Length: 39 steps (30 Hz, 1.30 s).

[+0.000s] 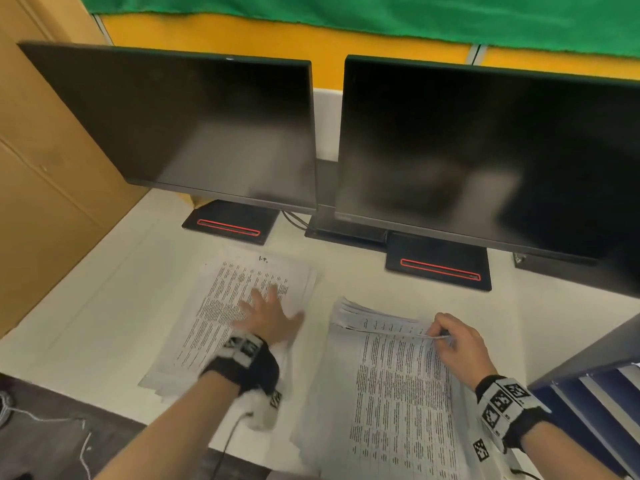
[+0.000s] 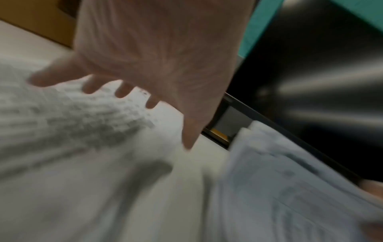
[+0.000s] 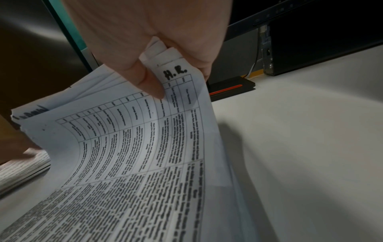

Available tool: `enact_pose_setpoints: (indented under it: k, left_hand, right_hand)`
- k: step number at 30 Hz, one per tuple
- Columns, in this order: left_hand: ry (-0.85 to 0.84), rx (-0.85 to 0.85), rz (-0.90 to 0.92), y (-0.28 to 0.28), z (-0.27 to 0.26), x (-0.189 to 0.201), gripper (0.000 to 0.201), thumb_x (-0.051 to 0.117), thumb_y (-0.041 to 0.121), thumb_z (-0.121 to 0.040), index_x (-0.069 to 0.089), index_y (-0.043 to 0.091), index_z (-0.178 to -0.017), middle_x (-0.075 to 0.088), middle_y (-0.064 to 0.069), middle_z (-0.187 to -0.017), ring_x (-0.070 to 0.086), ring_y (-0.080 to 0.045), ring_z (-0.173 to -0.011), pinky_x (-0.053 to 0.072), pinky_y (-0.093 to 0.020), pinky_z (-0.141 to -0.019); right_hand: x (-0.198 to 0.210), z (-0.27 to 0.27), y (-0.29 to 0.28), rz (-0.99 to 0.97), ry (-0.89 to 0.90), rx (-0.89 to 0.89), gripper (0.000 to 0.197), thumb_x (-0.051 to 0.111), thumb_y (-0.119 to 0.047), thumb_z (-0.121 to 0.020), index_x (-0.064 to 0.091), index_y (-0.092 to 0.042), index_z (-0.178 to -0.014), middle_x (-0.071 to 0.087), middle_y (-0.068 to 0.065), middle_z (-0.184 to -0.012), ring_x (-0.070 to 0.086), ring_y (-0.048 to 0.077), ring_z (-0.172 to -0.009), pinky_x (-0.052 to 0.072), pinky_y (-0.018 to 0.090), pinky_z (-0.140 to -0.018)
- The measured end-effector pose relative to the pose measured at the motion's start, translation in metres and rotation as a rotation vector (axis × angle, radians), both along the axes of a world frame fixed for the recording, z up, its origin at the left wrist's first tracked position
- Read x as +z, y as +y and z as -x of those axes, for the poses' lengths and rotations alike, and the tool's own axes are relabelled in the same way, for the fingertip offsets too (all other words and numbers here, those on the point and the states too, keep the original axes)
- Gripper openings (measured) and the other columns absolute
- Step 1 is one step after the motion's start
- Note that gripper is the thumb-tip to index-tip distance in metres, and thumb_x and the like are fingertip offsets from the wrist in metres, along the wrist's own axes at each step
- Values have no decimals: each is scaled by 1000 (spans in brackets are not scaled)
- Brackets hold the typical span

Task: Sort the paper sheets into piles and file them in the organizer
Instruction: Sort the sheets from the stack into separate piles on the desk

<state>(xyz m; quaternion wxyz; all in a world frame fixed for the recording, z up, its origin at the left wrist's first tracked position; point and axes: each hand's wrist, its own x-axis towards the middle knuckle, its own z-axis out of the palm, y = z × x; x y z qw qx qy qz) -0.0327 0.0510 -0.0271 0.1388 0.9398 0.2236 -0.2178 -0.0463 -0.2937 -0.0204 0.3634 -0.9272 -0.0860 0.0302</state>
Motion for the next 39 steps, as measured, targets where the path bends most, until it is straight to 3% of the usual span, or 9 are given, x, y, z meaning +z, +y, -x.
enact_pose_setpoints:
  k: [3,9,14,21,25,27,30,33,39]
  left_hand:
    - [180,-58,17,-19,22,-19,87,54,48,-84,-1,24,-147,-13,-16,-155,2,-54,-137,31,-62,-104]
    - [100,38,-83,29,4,-26,55,40,14,-89,18,18,-140,15,-17,-146,19,-51,-132,28,-57,-108]
    - [-64,175,-133,101,-6,-32,48,38,3,-85,33,21,-130,23,-15,-132,24,-46,-128,39,-61,-97]
    - [-90,244,-212,170,-15,-31,44,48,4,-82,42,15,-124,36,-16,-123,42,-40,-113,47,-55,-89]
    - [-81,298,-288,134,-37,-14,57,45,17,-91,24,12,-144,25,-18,-148,27,-41,-135,25,-65,-107]
    - [-269,63,-186,84,-46,-1,53,42,23,-94,27,15,-144,28,-16,-148,29,-37,-135,24,-60,-107]
    - [-699,-485,100,-11,-36,22,30,47,24,-92,56,16,-120,50,-11,-122,49,-29,-111,41,-43,-94]
    - [-581,-958,178,-89,-23,27,29,51,34,-90,53,19,-115,48,-2,-114,44,-19,-101,35,-36,-88]
    - [-409,-999,64,-118,-49,9,16,51,29,-87,54,19,-99,57,-2,-100,48,-22,-97,29,-36,-82]
  right_hand:
    - [0,0,0,7,-1,5,41,52,12,-73,46,-29,-66,59,-8,-75,56,8,-77,41,23,-63]
    - [-1,2,3,9,8,11,45,54,11,-72,47,-33,-72,56,-13,-92,54,7,-81,43,23,-67]
    - [-1,-1,3,20,33,1,43,55,10,-73,47,-33,-72,58,-10,-76,55,4,-78,42,23,-66]
    - [0,-5,8,43,44,3,38,52,9,-75,49,-28,-69,59,-10,-78,56,4,-79,41,23,-67]
    - [-1,-5,11,52,60,-18,28,51,5,-79,51,-23,-73,58,-12,-78,55,2,-78,38,15,-64]
    - [0,-7,12,63,84,-26,25,49,2,-81,51,-22,-73,59,-10,-77,54,4,-75,36,15,-60]
    - [0,-15,11,56,155,-43,26,51,-2,-81,51,-26,-71,61,-6,-76,56,11,-72,39,23,-58]
    - [0,-24,7,-3,251,-82,29,57,-5,-80,54,-29,-66,63,0,-72,59,21,-70,46,33,-64]
    - [0,-29,-10,-288,405,-201,5,66,-3,-80,64,-6,-83,66,25,-92,64,40,-88,50,48,-84]
